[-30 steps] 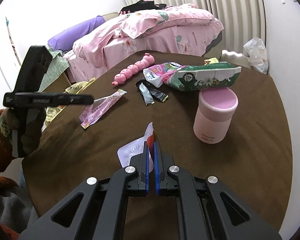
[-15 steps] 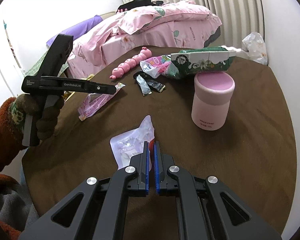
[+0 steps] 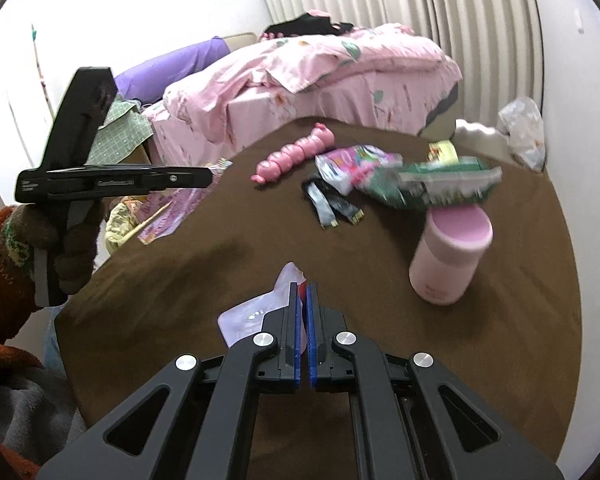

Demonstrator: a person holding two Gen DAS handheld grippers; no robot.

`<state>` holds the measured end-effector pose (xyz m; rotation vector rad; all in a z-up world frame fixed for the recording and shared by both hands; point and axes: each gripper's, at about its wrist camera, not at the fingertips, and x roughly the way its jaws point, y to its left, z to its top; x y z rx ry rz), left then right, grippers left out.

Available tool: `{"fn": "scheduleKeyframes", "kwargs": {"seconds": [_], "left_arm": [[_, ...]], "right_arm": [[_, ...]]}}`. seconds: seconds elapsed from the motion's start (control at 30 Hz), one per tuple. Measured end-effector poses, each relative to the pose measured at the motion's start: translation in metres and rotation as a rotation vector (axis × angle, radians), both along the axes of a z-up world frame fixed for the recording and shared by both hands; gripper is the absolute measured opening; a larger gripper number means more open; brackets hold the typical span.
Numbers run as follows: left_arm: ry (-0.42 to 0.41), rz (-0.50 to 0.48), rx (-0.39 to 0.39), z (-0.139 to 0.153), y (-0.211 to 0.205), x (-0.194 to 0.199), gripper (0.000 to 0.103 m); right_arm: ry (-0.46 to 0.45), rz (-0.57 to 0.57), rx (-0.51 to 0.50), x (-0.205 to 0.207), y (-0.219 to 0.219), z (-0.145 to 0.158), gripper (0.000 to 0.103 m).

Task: Collect trash
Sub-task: 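Carry both wrappers to the yellow trash bag and open both tools to drop them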

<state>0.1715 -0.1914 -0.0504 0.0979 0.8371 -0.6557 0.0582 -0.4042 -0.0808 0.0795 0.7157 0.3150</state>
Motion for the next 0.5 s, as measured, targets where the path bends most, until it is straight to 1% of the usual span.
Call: {"fn": "scheduleKeyframes", "kwargs": {"seconds": [0.07,0.17,0.27,0.5], "left_arm": [[-0.021,0.016,-0.022,0.011,0.012,-0.006,0.022],[-0.027,0.038,-0.054,0.02,0.027,-0.011,0.022],[-0.038,0.061,-0.075,0.026,0.041,-0.018,0.022],[-0.075,0.126,-0.108,0.037,0.08,-0.028,0.022]], "right_arm": [[-0.011,0.008,-0.008,0.0,0.005,0.006,0.005],[-0.027,0.021,-0.021,0.001,0.012,0.015,0.005],[-0.04,0.033,-0.026,0.0,0.02,0.024,0.005],[-0.102,0.071,-0.083,0.006,0.046,0.054,0.005]]}}
